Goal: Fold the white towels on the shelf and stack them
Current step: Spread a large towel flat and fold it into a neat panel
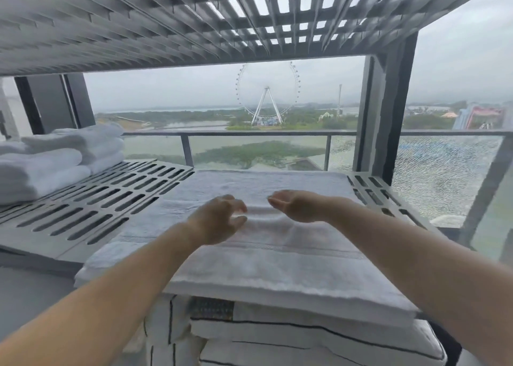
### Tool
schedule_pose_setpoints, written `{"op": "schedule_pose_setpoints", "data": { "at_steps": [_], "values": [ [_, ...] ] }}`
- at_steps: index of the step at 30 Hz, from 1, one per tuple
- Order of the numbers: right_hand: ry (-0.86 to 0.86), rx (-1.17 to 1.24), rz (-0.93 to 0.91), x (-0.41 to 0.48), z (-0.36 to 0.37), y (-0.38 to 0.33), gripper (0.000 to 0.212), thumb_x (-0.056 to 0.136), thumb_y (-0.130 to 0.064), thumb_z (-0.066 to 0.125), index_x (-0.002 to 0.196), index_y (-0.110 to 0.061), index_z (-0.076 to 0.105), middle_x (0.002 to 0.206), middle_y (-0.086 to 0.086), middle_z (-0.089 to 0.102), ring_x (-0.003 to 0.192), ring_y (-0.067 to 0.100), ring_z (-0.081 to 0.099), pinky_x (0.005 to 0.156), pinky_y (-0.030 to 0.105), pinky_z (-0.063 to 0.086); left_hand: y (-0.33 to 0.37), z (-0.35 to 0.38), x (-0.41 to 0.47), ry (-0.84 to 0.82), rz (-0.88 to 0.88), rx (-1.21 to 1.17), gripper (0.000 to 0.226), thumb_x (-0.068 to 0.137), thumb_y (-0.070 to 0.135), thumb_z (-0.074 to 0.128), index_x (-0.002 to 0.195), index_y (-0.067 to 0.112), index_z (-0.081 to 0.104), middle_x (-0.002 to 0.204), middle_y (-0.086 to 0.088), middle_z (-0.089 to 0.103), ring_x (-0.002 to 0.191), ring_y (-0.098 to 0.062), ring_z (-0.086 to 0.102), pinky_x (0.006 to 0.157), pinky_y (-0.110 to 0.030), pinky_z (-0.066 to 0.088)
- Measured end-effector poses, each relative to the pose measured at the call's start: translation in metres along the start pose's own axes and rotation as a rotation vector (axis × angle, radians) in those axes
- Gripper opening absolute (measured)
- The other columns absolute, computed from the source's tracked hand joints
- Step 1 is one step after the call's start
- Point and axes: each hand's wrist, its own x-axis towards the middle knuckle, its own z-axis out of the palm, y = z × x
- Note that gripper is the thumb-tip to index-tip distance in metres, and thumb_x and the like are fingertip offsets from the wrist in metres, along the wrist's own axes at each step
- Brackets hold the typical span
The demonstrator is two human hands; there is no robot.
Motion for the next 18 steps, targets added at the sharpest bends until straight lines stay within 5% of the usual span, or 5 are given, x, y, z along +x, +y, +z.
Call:
{"op": "schedule_pose_setpoints", "data": {
  "at_steps": [4, 7, 12, 18],
  "values": [
    [-0.114, -0.098, -0.107, 0.039, 0.033, -0.004, 0.05, 0.097, -0.049, 0.02, 0.145, -0.034, 0.02, 0.155, -0.007, 0.011, 0.142, 0.01, 0.006, 0.115, 0.037, 0.001, -0.03, 0.021, -0.002, -0.132, -0.043, 0.07, 0.059, 0.094, 0.05, 0.034, 0.144, 0.021, 0.024, 0.153, -0.001, 0.022, 0.14, -0.016, 0.018, 0.114, -0.034, 0.014],
    [-0.107, -0.236, 0.074, 0.061, 0.032, 0.017, 0.055, 0.095, -0.056, 0.016, 0.145, -0.036, 0.01, 0.156, -0.011, 0.001, 0.142, 0.01, -0.001, 0.116, 0.042, 0.001, -0.039, 0.03, 0.002, -0.316, -0.057, 0.137, 0.071, 0.092, 0.06, 0.018, 0.148, 0.02, 0.001, 0.157, 0.002, -0.001, 0.143, -0.011, -0.002, 0.116, -0.04, 0.0],
    [0.0, -0.042, -0.032, 0.104, 0.038, -0.008, 0.051, 0.096, -0.051, 0.022, 0.145, -0.035, 0.017, 0.155, -0.007, 0.011, 0.142, 0.013, 0.006, 0.116, 0.04, 0.003, -0.048, 0.026, 0.007, -0.378, 0.001, 0.063, 0.078, 0.088, 0.067, 0.014, 0.148, 0.019, -0.002, 0.156, 0.002, -0.006, 0.142, -0.01, -0.008, 0.115, -0.041, -0.003],
    [-0.037, -0.209, 0.098, 0.115, 0.048, 0.016, 0.067, 0.085, -0.071, 0.015, 0.144, -0.04, 0.011, 0.155, -0.017, 0.001, 0.141, 0.007, -0.001, 0.113, 0.05, 0.0, -0.103, 0.003, 0.016, -0.372, -0.061, 0.073, 0.073, 0.088, 0.066, 0.014, 0.148, 0.025, 0.004, 0.156, 0.005, -0.002, 0.142, -0.011, -0.005, 0.116, -0.046, -0.001]
  ]
}}
